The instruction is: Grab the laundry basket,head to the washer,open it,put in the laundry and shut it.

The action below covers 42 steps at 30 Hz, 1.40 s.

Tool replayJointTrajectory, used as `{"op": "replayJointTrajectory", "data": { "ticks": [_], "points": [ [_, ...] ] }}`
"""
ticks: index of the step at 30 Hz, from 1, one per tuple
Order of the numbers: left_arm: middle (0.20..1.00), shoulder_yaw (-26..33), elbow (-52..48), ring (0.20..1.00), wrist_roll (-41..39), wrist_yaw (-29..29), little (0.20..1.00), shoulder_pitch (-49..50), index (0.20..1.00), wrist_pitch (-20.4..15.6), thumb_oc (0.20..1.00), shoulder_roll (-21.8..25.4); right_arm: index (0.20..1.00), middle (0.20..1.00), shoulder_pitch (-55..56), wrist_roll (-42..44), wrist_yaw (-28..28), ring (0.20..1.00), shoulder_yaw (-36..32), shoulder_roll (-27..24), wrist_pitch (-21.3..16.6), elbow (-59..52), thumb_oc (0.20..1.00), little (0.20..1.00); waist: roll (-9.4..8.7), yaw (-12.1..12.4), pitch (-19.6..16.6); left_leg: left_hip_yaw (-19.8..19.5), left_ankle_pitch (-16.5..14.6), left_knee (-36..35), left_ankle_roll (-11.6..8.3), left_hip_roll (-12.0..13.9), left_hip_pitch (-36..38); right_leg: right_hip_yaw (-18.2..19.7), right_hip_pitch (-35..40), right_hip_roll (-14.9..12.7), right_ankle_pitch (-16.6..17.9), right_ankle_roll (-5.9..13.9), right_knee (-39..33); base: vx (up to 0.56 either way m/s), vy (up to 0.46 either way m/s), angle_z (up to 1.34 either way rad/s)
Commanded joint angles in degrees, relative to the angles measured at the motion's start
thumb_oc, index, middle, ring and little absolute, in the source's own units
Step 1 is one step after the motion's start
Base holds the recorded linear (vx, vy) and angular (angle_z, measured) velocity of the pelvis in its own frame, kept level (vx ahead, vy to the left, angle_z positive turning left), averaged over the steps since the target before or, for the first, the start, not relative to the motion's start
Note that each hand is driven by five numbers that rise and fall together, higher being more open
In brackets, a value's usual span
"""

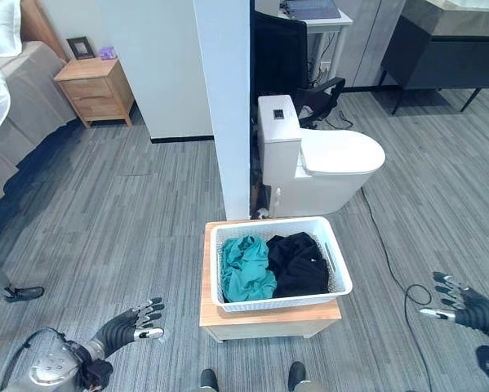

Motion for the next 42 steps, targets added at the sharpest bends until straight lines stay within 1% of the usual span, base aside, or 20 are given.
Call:
{"op": "replayJointTrajectory", "data": {
  "ticks": [1,2,3,4,5,8,11,12,13,14,15,18,22,23,27,28,31,36,37,42],
  "points": [
    [1.0,-2.43,6.78,1.0,0.05,0.06,1.0,-8.32,1.0,-1.32,1.0,-4.28,1.0,1.0,-12.4,-2.16,-2.62,1.0,0.66,0.71,-2.33,6.46,1.0,1.0,0.55,-0.34,1.71,-0.23,0.84,0.66,-0.88,0.56,0.27,0.23,-1.04,-1.54,2.18,3.45,0.64,-0.01,-0.017,-0.06],
    [1.0,-2.67,7.11,1.0,0.11,0.04,1.0,-8.75,1.0,-1.4,1.0,-4.42,1.0,1.0,-12.79,-2.25,-2.67,1.0,0.84,0.7,-2.39,6.72,1.0,1.0,0.58,-0.3,1.84,-0.2,0.84,0.66,-0.89,0.58,0.27,0.27,-1.06,-1.53,2.18,3.44,0.66,-0.04,-0.032,-0.07],
    [1.0,-5.3,9.82,1.0,2.96,0.75,1.0,-14.27,1.0,-1.67,1.0,-6.78,1.0,1.0,-18.82,-7.09,-5.27,1.0,3.23,1.03,-2.39,8.14,1.0,1.0,0.83,-0.75,2.25,0.19,0.8,0.66,-1.0,0.74,-0.02,0.81,-1.66,-1.38,2.33,3.4,0.46,-0.07,-0.017,-0.19],
    [1.0,-7.59,13.95,1.0,5.02,2.04,1.0,-19.36,1.0,-1.89,1.0,-9.5,1.0,1.0,-24.84,-7.49,-7.4,1.0,6.24,1.89,-2.44,10.09,1.0,1.0,1.23,-0.75,2.86,0.28,0.83,0.66,-0.98,0.79,-0.44,1.24,-2.52,-1.42,2.48,3.32,0.4,-0.11,-0.008,-0.3],
    [1.0,-9.8,16.83,1.0,6.21,2.86,1.0,-22.91,1.0,-1.82,1.0,-10.85,1.0,1.0,-27.83,-6.88,-7.58,1.0,8.27,1.76,-2.05,10.43,1.0,1.0,1.36,-1.06,3.35,0.4,0.9,0.66,-1.01,0.71,-0.83,1.65,-3.21,-1.46,2.72,3.31,0.4,-0.11,0.014,-0.33],
    [1.0,-12.12,25.6,1.0,10.43,4.34,1.0,-30.4,1.0,-1.69,1.0,-16.01,1.0,1.0,-33.23,-7.56,-8.83,1.0,11.8,2.11,-0.37,12.9,1.0,1.0,1.87,-1.01,4.2,0.71,0.84,0.66,-0.93,0.81,-1.94,2.42,-4.95,-1.55,3.01,3.29,0.4,-0.06,0.018,-0.15],
    [1.0,-13.53,37.03,1.0,14.18,5.73,1.0,-38.04,1.0,-0.82,1.0,-21.86,1.0,1.0,-37.23,-6.33,-8.22,1.0,15.16,2.14,1.63,13.23,1.0,1.0,1.65,-1.34,4.88,1.12,0.9,0.66,-0.85,0.78,-2.52,3.54,-6.18,-1.37,3.48,3.04,0.4,-0.03,0.002,-0.06],
    [1.0,-14.22,41.57,1.0,15.27,5.97,1.0,-40.66,1.0,-0.59,1.0,-24.14,1.0,1.0,-39.16,-4.53,-8.2,1.0,16.84,2.49,1.96,15.42,1.0,1.0,1.67,-1.31,5.01,1.13,0.94,0.66,-0.88,0.77,-2.78,3.62,-6.44,-1.45,3.55,2.96,0.4,-0.03,-0.007,-0.09],
    [1.0,-14.93,50.97,1.0,16.79,6.56,1.0,-45.44,1.0,-0.06,1.0,-28.61,1.0,1.0,-42.43,0.1,-7.17,1.0,19.77,2.96,2.41,19.42,1.0,1.0,1.55,-1.35,5.4,1.06,1.05,0.66,-0.92,0.65,-3.15,3.75,-6.89,-1.61,3.7,2.89,0.4,-0.02,-0.006,-0.08],
    [1.0,-14.84,55.24,1.0,17.66,6.86,1.0,-47.82,1.0,0.07,1.0,-30.27,1.0,1.0,-44.16,0.77,-6.18,1.0,21.69,2.43,2.93,22.35,1.0,1.0,1.49,-1.24,5.6,0.95,1.13,0.66,-0.92,0.57,-3.42,3.93,-7.19,-1.63,3.77,2.84,0.4,-0.02,-0.002,-0.04],
    [1.0,-14.73,55.48,1.0,17.7,6.81,1.0,-47.95,1.0,-0.05,1.0,-30.39,1.0,1.0,-44.58,0.82,-6.14,1.0,21.97,2.34,2.83,22.63,1.0,1.0,1.54,-1.33,5.68,0.96,1.13,0.66,-0.92,0.58,-3.43,3.94,-7.21,-1.63,3.78,2.84,0.4,0.0,0.0,0.0],
    [1.0,-14.05,69.84,1.0,21.61,7.4,1.0,-56.0,1.0,0.47,1.0,-36.21,1.0,1.0,-54.52,-0.1,-5.08,1.0,29.23,2.27,4.95,34.75,1.0,1.0,1.29,-0.97,6.39,0.58,1.5,0.66,-0.92,0.45,-4.61,4.35,-8.37,-1.78,4.11,2.58,0.4,0.0,0.0,0.0],
    [1.0,-12.51,79.71,1.0,23.69,8.4,1.0,-61.67,1.0,0.44,1.0,-38.92,1.0,1.0,-64.66,0.09,-5.98,1.0,33.12,5.3,5.83,46.56,1.0,1.0,1.21,-0.69,6.74,0.16,1.57,0.66,-0.74,0.41,-5.9,4.71,-9.62,-1.76,4.28,2.27,0.4,0.0,0.0,-0.01],
    [1.0,-12.41,79.81,1.0,23.7,8.38,1.0,-61.75,1.0,0.39,1.0,-38.91,1.0,1.0,-64.98,0.12,-5.95,1.0,33.34,5.32,5.76,46.77,1.0,1.0,1.23,-0.78,6.78,0.17,1.57,0.66,-0.74,0.4,-5.94,4.72,-9.67,-1.77,4.29,2.27,0.4,-0.01,-0.013,-0.04],
    [1.0,-12.8,88.36,1.0,24.88,9.43,1.0,-68.55,1.0,0.83,1.0,-39.85,1.0,1.0,-80.0,1.57,-7.29,1.0,37.34,9.3,6.28,65.79,1.0,1.0,1.05,-0.41,7.68,-0.19,1.91,0.66,-0.66,0.66,-7.68,4.96,-11.56,-1.59,4.7,1.87,0.4,0.0,0.0,0.0],
    [1.0,-12.68,88.44,1.0,24.88,9.41,1.0,-68.64,1.0,0.8,1.0,-39.83,1.0,1.0,-80.38,1.61,-7.22,1.0,37.59,9.33,6.2,66.05,1.0,1.0,1.09,-0.51,7.74,-0.19,1.91,0.66,-0.66,0.66,-7.73,4.96,-11.6,-1.59,4.71,1.86,0.4,0.0,0.0,0.0],
    [1.0,-13.43,90.66,1.0,25.18,10.11,1.0,-72.14,1.0,0.98,1.0,-39.64,1.0,1.0,-87.54,-0.03,-7.31,1.0,40.61,11.23,6.75,73.97,1.0,1.0,0.8,-0.2,8.31,-0.47,2.05,0.66,-0.55,0.68,-8.44,5.37,-12.35,-1.41,4.94,1.68,0.4,0.0,0.0,0.0],
    [1.0,-14.68,92.39,1.0,25.9,10.78,1.0,-75.87,1.0,1.18,1.0,-39.79,1.0,1.0,-91.68,0.72,-7.11,1.0,42.09,13.36,7.22,78.61,1.0,1.0,0.75,-0.1,9.07,-0.83,2.14,0.66,-0.44,0.68,-9.12,5.67,-13.16,-1.32,5.14,1.57,0.4,0.0,0.0,0.0],
    [1.0,-15.51,93.55,1.0,25.66,11.43,1.0,-78.63,1.0,1.71,1.0,-40.34,1.0,1.0,-95.26,1.04,-7.4,1.0,43.25,15.37,7.7,81.87,1.0,1.0,0.55,0.12,10.06,-1.29,2.52,0.66,-0.33,0.6,-10.24,5.83,-14.13,-1.27,5.4,1.5,0.4,0.0,0.0,0.0],
    [1.0,-16.74,93.94,1.0,24.09,12.74,1.0,-82.53,1.0,2.0,1.0,-41.43,1.0,1.0,-101.19,1.09,-8.27,1.0,46.31,20.12,8.41,83.53,1.0,1.0,0.15,0.1,11.48,-2.11,3.19,0.66,-0.19,0.47,-13.16,6.34,-17.01,-1.23,6.08,1.47,0.4,-0.02,-0.003,-0.01]
  ]
}}
